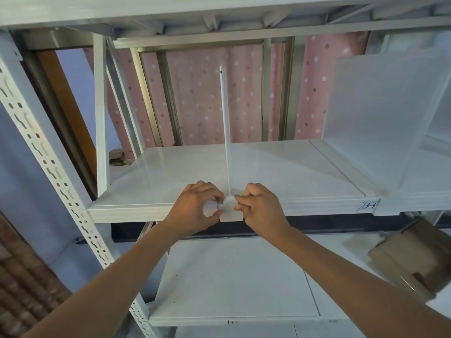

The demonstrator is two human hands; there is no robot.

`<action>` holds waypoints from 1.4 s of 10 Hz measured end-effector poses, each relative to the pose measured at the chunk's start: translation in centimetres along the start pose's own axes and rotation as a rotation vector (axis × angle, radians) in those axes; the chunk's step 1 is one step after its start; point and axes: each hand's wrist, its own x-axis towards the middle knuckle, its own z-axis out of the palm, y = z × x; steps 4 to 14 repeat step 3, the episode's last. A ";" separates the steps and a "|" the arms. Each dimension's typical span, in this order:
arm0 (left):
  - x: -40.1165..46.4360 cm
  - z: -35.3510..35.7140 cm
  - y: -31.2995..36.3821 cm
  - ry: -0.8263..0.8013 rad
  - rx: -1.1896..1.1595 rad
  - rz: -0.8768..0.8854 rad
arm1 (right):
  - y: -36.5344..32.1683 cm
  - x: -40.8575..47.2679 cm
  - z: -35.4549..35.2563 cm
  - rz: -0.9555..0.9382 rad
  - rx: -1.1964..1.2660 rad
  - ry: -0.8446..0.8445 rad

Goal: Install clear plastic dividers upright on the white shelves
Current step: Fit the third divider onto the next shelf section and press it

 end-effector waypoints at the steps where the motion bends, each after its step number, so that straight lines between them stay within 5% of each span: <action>1: -0.1 -0.2 0.2 -0.001 0.008 -0.002 | 0.2 -0.1 -0.2 -0.001 -0.025 -0.014; 3: -0.9 -0.4 0.2 0.030 0.014 -0.024 | 0.3 -0.4 -1.3 -0.015 -0.098 -0.130; 14: -0.9 -0.4 0.2 0.030 0.014 -0.024 | 0.3 -0.4 -1.3 -0.015 -0.098 -0.130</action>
